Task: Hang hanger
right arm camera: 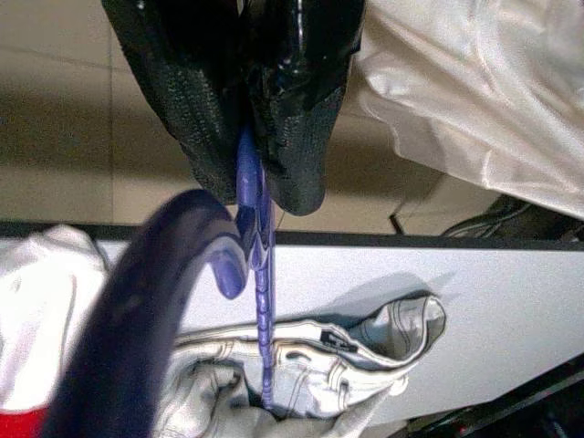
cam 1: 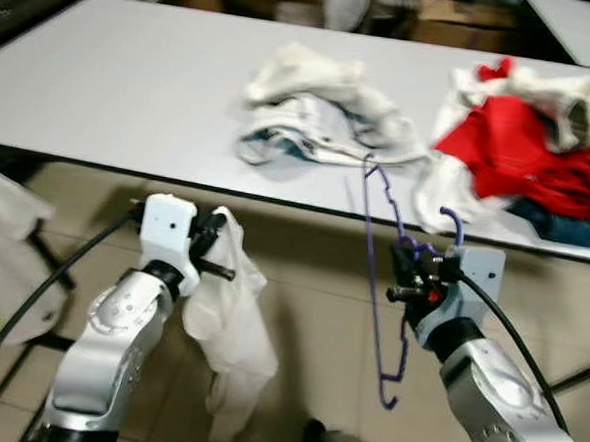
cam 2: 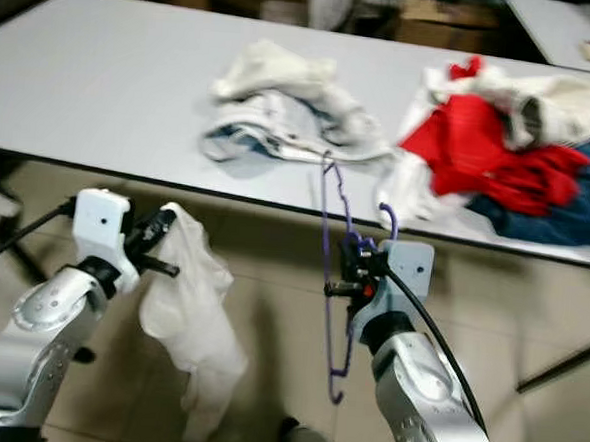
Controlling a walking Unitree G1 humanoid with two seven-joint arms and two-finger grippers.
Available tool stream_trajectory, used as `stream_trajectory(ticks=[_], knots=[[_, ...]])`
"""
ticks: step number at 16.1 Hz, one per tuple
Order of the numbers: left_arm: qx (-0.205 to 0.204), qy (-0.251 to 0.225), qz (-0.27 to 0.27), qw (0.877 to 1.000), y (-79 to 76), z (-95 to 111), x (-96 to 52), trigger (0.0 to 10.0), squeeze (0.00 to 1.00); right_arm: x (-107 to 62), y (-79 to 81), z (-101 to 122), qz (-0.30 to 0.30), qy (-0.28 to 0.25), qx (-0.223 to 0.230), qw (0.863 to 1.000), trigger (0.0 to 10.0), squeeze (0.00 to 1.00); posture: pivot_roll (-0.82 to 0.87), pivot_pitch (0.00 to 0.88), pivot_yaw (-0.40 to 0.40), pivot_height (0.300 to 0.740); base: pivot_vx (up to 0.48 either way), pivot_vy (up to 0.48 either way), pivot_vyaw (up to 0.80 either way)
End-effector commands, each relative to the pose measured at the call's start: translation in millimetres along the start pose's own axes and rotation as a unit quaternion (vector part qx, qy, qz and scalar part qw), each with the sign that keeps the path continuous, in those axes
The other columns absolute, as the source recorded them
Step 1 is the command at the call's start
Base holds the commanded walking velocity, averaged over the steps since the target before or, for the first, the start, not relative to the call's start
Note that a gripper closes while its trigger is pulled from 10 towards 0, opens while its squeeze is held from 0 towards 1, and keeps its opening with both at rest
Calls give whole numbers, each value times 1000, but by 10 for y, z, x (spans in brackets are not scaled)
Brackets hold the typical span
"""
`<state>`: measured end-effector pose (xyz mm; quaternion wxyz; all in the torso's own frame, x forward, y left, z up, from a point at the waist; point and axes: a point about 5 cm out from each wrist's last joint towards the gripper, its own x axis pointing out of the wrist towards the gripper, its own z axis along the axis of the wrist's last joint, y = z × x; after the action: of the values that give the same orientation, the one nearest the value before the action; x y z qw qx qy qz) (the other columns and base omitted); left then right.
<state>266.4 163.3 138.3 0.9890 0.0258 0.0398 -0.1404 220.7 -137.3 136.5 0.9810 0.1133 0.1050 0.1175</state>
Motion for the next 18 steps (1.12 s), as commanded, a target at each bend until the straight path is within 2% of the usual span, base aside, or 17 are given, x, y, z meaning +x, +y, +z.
stream_trajectory(ticks=[1,6,8,10,13,14,15,18], knots=[[8,-23,2,1000,-36,87,-6,10000,0,31,-42,18,8,6,10,1000,10000,0,-22,71,-3,740,0,-262,-781],[9,-23,2,1000,-77,93,-19,10000,0,82,-50,28,8,8,-2,1000,10000,0,-14,77,-10,740,0,-264,-781],[10,-22,0,1000,-75,92,-21,10000,0,49,-10,23,24,6,45,999,10000,0,-21,83,-2,740,0,-262,-391],[10,-19,-6,1000,-97,78,-13,10000,0,13,-57,13,4,14,14,1000,10000,0,-31,84,5,740,0,-266,0],[8,-17,-12,1000,-115,68,2,10000,0,-7,-103,36,-7,7,14,1000,10000,0,-39,80,9,740,0,-249,0],[8,-17,-12,1000,-116,69,6,10000,0,18,-108,31,-13,11,-22,1000,10000,0,-36,79,6,740,0,0,0],[8,-18,-11,1000,-115,71,3,10000,0,46,-82,11,-5,20,-37,999,10000,0,-33,78,4,740,0,0,0],[7,-22,-5,1000,-100,83,-5,10000,0,92,-80,62,-10,7,-34,999,10000,0,-25,74,-3,740,0,0,0]])
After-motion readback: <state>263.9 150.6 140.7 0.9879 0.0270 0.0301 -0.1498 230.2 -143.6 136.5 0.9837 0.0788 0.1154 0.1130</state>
